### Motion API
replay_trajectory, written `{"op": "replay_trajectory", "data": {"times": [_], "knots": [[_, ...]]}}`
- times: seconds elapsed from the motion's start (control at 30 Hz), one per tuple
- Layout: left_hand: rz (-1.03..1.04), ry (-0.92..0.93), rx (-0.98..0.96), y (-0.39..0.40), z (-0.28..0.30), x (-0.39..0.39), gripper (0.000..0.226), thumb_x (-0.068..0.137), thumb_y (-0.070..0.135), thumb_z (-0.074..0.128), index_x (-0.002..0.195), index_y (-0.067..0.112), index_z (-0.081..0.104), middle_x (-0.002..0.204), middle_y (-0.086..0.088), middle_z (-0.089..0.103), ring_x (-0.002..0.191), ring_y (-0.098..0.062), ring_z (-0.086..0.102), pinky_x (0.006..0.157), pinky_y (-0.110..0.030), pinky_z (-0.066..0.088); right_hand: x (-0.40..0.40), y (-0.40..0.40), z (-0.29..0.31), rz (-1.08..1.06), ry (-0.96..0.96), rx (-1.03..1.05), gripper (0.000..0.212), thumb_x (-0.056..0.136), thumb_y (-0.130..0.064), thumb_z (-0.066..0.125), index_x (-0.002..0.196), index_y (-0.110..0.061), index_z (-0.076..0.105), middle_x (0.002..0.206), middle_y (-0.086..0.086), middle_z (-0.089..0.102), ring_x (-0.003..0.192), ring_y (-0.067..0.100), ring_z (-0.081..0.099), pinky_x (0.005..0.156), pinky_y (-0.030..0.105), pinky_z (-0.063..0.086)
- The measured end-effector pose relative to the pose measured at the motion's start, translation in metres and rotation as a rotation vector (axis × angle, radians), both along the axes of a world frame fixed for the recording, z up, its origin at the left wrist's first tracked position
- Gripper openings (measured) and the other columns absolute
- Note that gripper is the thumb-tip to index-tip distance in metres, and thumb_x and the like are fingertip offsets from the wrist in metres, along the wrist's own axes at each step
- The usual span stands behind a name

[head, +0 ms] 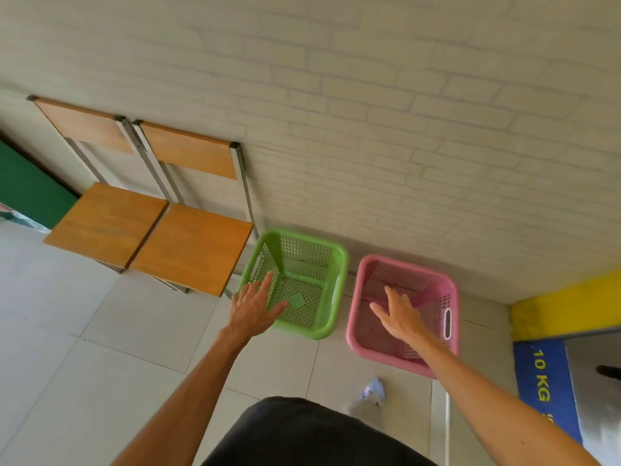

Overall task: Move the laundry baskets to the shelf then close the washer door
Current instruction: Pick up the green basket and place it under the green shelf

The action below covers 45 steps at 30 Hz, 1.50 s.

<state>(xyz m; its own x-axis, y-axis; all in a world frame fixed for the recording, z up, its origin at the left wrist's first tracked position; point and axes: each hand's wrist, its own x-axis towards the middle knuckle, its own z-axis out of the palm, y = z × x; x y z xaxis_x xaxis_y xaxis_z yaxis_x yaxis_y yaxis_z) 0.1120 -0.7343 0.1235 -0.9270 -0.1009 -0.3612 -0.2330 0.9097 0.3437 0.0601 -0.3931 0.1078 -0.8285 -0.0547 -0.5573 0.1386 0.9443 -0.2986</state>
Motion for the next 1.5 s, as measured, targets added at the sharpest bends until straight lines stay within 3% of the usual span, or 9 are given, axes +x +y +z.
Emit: {"op": "replay_trajectory", "data": {"times": [0.13,0.43,0.63,0.77,0.9,1.1,1.17,1.3,1.5], "knots": [[-0.026,-0.019,-0.008,-0.046,-0.001,0.014,0.089,0.09,0.066,0.049,0.159,0.021,0.015,0.154,-0.011,0.039,0.141,-0.033,0.035,0.112,-0.057,0.033,0.018,-0.045,-0.007,0.045,-0.016,0.013,0.079,0.095,-0.066,0.029,0.157,-0.018,0.018,0.164,0.005,0.019,0.151,0.036,0.011,0.116,0.063,0.018],[-0.08,-0.064,0.003,-0.092,-0.011,-0.018,0.086,0.091,0.065,0.047,0.158,0.021,0.015,0.156,-0.009,0.038,0.141,-0.032,0.035,0.111,-0.054,0.035,0.005,-0.09,-0.027,0.03,-0.005,0.006,0.09,0.088,-0.076,0.02,0.156,-0.017,0.023,0.162,0.006,0.025,0.148,0.036,0.023,0.112,0.063,0.026],[-0.124,-0.127,-0.035,-0.116,-0.038,-0.056,0.088,0.088,0.069,0.044,0.158,0.024,0.015,0.157,-0.011,0.033,0.143,-0.034,0.031,0.111,-0.055,0.033,-0.025,-0.117,-0.053,0.05,-0.055,-0.011,0.08,0.094,-0.068,0.027,0.153,-0.014,0.026,0.158,0.009,0.033,0.144,0.031,0.033,0.11,0.06,0.034],[-0.15,-0.174,-0.063,-0.124,-0.065,-0.08,0.084,0.092,0.065,0.044,0.158,0.024,0.013,0.162,-0.013,0.023,0.148,-0.035,0.022,0.115,-0.052,0.028,-0.042,-0.13,-0.083,0.004,-0.085,-0.05,0.105,0.078,-0.085,0.011,0.153,-0.014,0.029,0.157,0.012,0.036,0.144,0.029,0.036,0.108,0.054,0.041],[-0.153,-0.226,-0.038,-0.124,-0.098,-0.108,0.087,0.092,0.062,0.049,0.159,0.022,0.012,0.164,-0.015,0.016,0.15,-0.037,0.018,0.116,-0.054,0.025,-0.06,-0.144,-0.1,-0.008,-0.113,-0.064,0.082,0.096,-0.064,0.032,0.155,-0.008,0.025,0.16,0.013,0.029,0.147,0.029,0.03,0.114,0.049,0.035],[-0.111,-0.276,0.061,-0.128,-0.181,-0.139,0.089,0.09,0.057,0.056,0.157,0.018,0.013,0.162,-0.018,0.018,0.146,-0.042,0.025,0.112,-0.059,0.035,-0.084,-0.12,-0.232,-0.191,-0.146,-0.138,0.102,0.075,-0.092,0.017,0.151,-0.023,0.029,0.146,0.008,0.051,0.124,0.025,0.06,0.097,0.048,0.054],[-0.119,-0.285,0.056,-0.132,-0.214,-0.147,0.09,0.09,0.053,0.058,0.158,0.019,0.01,0.164,-0.018,0.011,0.148,-0.042,0.02,0.113,-0.061,0.032,-0.088,-0.115,-0.271,-0.212,-0.172,-0.131,0.102,0.075,-0.093,0.016,0.15,-0.024,0.028,0.148,0.007,0.049,0.125,0.024,0.059,0.099,0.049,0.052],[-0.119,-0.289,0.04,-0.147,-0.289,-0.17,0.094,0.089,0.046,0.063,0.159,0.022,0.004,0.164,-0.021,0.004,0.148,-0.045,0.017,0.114,-0.062,0.03,-0.11,-0.135,-0.284,-0.242,-0.151,-0.066,0.089,0.089,-0.072,0.037,0.155,-0.015,0.019,0.157,0.012,0.035,0.136,0.031,0.048,0.11,0.049,0.042],[-0.067,-0.196,0.049,-0.153,-0.359,-0.207,0.093,0.092,0.025,0.063,0.159,0.024,-0.001,0.163,-0.027,0.001,0.148,-0.048,0.011,0.114,-0.062,0.027,-0.129,-0.136,-0.33,-0.331,-0.031,-0.046,0.089,0.091,-0.029,0.066,0.157,-0.014,0.008,0.156,0.018,0.032,0.125,0.036,0.056,0.107,0.046,0.044]]}}
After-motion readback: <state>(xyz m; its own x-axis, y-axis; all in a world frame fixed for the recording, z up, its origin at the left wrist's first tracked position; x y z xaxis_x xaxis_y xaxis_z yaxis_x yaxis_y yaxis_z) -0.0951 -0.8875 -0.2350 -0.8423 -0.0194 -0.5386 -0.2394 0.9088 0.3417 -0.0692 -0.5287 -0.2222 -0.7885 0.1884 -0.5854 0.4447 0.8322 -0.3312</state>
